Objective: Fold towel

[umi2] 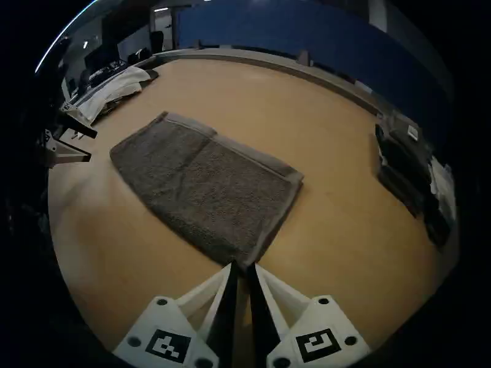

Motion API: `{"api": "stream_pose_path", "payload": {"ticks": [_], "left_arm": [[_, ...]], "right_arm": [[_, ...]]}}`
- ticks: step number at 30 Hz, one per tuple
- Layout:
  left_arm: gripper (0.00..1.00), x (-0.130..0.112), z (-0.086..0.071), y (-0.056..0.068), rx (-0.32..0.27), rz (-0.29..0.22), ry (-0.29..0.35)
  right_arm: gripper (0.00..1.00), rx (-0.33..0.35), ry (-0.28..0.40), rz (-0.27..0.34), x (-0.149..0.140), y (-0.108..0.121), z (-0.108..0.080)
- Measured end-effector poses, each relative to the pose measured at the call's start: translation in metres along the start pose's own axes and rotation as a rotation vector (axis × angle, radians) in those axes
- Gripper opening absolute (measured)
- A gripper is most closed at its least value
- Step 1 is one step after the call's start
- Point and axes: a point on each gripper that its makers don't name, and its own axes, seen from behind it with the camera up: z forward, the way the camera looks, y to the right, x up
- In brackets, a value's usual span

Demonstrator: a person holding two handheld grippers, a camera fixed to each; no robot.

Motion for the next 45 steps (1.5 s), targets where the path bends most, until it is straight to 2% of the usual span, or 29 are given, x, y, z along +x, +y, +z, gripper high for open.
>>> {"api": "stream_pose_path", "payload": {"ticks": [8,21,30,45], "left_arm": [[0.85,-0.001,0.0,-0.001,0.0,0.004,-0.004],[0.85,-0.001,-0.002,-0.003,0.0,0.001,0.0],[0.85,-0.003,-0.006,-0.007,0.004,-0.004,0.004],[0.85,-0.007,-0.015,-0.015,0.011,-0.028,0.024]], "right_arm": [[0.05,0.014,0.008,0.0,0.001,-0.003,0.0],[0.04,0.01,0.04,-0.014,0.014,-0.002,-0.006],[0.04,0.012,0.091,-0.044,0.048,-0.002,-0.015],[0.04,0.039,0.146,-0.155,0.112,-0.019,-0.014]]}}
